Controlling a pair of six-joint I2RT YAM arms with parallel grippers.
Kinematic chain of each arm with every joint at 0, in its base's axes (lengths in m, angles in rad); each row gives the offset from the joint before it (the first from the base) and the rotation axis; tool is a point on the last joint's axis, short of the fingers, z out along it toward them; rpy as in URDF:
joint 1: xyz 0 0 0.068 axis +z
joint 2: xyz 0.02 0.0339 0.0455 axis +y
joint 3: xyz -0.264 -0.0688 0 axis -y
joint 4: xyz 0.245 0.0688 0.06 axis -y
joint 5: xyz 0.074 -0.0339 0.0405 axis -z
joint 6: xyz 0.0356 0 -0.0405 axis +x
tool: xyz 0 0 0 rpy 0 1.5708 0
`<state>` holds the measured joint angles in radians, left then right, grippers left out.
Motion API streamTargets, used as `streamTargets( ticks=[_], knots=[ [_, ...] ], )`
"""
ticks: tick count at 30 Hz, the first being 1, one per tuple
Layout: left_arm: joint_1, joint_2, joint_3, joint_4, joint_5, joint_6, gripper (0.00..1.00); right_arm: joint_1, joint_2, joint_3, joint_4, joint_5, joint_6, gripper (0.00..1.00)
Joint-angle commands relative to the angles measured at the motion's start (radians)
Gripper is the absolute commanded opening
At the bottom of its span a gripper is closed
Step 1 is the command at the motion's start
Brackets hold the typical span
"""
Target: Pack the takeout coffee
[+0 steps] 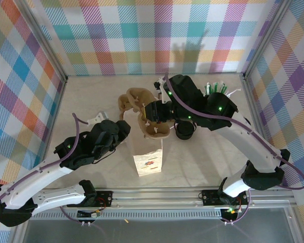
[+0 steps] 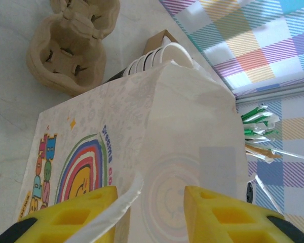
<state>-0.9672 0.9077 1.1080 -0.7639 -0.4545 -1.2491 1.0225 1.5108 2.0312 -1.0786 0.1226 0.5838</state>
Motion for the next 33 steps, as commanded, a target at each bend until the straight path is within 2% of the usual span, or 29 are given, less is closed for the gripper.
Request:
streamTargets(
  ticks=[1, 16, 33],
  knots=[
    [-0.011, 0.0, 0.03, -0.017, -0.033, 0.001, 0.38, 0.007, -0.003, -0.017, -0.006, 0.008, 0.005, 0.29],
    [-0.011, -0.022, 0.015, -0.054, -0.011, 0.007, 0.33, 0.042, 0.075, -0.048, 0.027, 0.046, 0.053, 0.29],
    [-0.011, -0.022, 0.003, -0.07, -0.006, -0.002, 0.29, 0.078, 0.127, -0.058, -0.025, 0.109, 0.056, 0.29]
  ],
)
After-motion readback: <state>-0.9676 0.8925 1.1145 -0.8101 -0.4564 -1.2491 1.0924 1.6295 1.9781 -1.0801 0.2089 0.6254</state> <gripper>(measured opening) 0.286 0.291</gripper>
